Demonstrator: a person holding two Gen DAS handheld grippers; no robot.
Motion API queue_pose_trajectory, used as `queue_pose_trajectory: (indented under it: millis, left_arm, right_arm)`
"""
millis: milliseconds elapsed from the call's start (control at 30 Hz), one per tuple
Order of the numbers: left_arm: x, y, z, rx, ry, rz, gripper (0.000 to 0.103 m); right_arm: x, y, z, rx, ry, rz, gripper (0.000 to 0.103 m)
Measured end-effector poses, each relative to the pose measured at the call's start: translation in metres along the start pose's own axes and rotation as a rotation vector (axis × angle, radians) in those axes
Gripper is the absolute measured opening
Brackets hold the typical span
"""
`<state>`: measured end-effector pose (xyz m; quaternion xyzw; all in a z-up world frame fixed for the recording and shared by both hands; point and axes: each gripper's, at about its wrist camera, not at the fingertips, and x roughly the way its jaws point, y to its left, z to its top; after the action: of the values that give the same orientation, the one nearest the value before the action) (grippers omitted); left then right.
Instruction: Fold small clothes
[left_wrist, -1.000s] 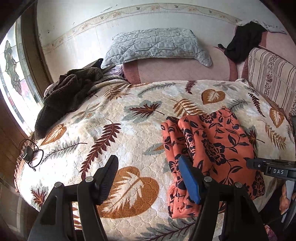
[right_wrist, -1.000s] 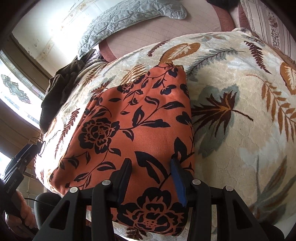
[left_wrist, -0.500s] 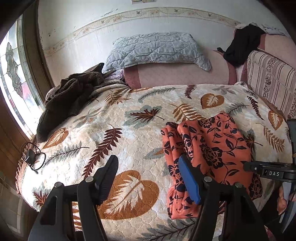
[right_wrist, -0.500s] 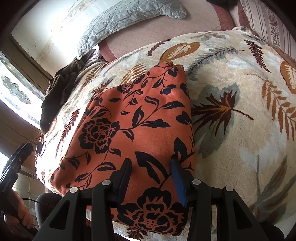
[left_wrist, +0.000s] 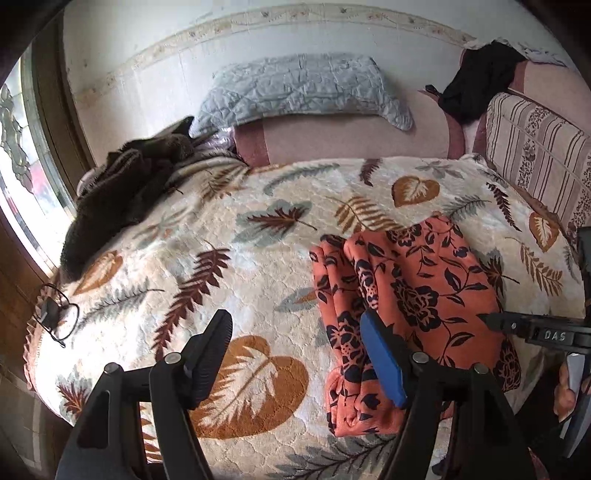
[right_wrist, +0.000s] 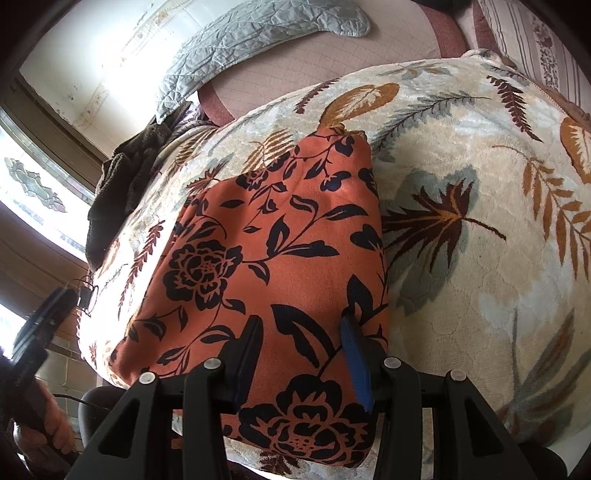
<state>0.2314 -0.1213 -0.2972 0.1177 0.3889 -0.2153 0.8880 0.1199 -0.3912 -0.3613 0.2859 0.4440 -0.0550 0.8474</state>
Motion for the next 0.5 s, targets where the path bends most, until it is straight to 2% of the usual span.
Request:
queue_pose_trajectory:
  millis: [100,200,367,500]
  left_arm:
    - [0.037,0.003,0.001,-0.034,0.143,-0.095,0.074]
    - [0.061,-0.007,0.007,-0.037,0.184,-0.106,0.074]
    - [0.091,-0.034,0.032,0.017,0.173,-0.07,0.074]
    - [0.123,-0.051,0.036,0.111,0.225,0.067,0.074]
  right_arm:
    - [-0.011,-0.004,0.007,0.013,-0.052,0.018,0.048]
    - [-0.01,-0.008,0.021,0.023,-0.075,0.021,0.048]
    - [0.013,-0.007,0.056,0.04,-0.087,0.039,0.046]
    - [0.047,-0.011,0.081,0.065,-0.038,0.02,0.043]
